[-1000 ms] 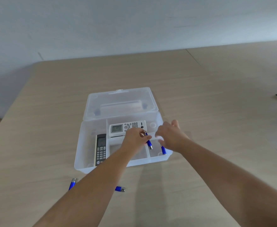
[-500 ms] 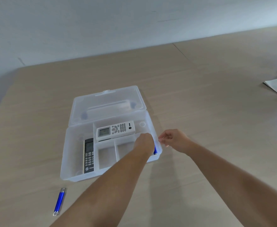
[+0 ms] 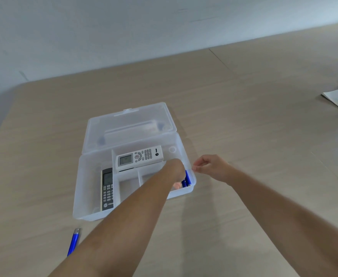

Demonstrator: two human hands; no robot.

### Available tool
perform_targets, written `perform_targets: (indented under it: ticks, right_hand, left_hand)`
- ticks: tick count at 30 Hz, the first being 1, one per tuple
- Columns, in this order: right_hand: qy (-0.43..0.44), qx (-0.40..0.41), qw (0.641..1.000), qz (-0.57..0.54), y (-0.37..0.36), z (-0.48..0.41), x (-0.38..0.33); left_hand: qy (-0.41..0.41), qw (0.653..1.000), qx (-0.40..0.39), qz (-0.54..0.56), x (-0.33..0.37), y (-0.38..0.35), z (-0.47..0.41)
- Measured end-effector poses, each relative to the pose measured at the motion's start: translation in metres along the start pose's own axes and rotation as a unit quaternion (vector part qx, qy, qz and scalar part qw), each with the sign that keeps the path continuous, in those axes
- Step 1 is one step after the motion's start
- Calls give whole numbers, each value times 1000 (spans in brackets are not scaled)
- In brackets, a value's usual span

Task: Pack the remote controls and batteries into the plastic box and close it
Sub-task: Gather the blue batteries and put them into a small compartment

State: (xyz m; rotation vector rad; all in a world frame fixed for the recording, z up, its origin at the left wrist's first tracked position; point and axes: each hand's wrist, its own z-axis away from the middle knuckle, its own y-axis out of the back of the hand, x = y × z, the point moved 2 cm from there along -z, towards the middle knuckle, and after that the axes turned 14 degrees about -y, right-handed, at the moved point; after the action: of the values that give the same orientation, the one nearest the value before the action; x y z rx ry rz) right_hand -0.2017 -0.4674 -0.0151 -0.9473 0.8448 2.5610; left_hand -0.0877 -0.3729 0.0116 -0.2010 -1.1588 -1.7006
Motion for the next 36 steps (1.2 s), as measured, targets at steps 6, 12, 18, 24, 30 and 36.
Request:
perform_targets:
  ticks: [6, 12, 18, 24, 30, 36]
  right_hand:
    - [29, 113, 993, 8, 1, 19, -29]
    - [183, 93, 978, 43, -62, 73, -108]
    - [301, -39, 906, 295, -181, 127, -101]
    - [240, -45, 837, 489, -238, 104, -60]
    - [211, -8, 845, 491, -253, 85, -34]
    - [230, -55, 856, 461, -253, 95, -30]
  left_hand:
    - [-9, 996, 81, 42, 1, 43, 26]
    - [-43, 925, 378, 9, -59, 137, 113]
    - [121, 861, 493, 20, -209, 146, 204]
    - [213, 929, 301, -3, -281, 76, 218]
    - [159, 950, 251, -93, -284, 47, 197]
    - [148, 954, 238, -107, -286, 48, 189]
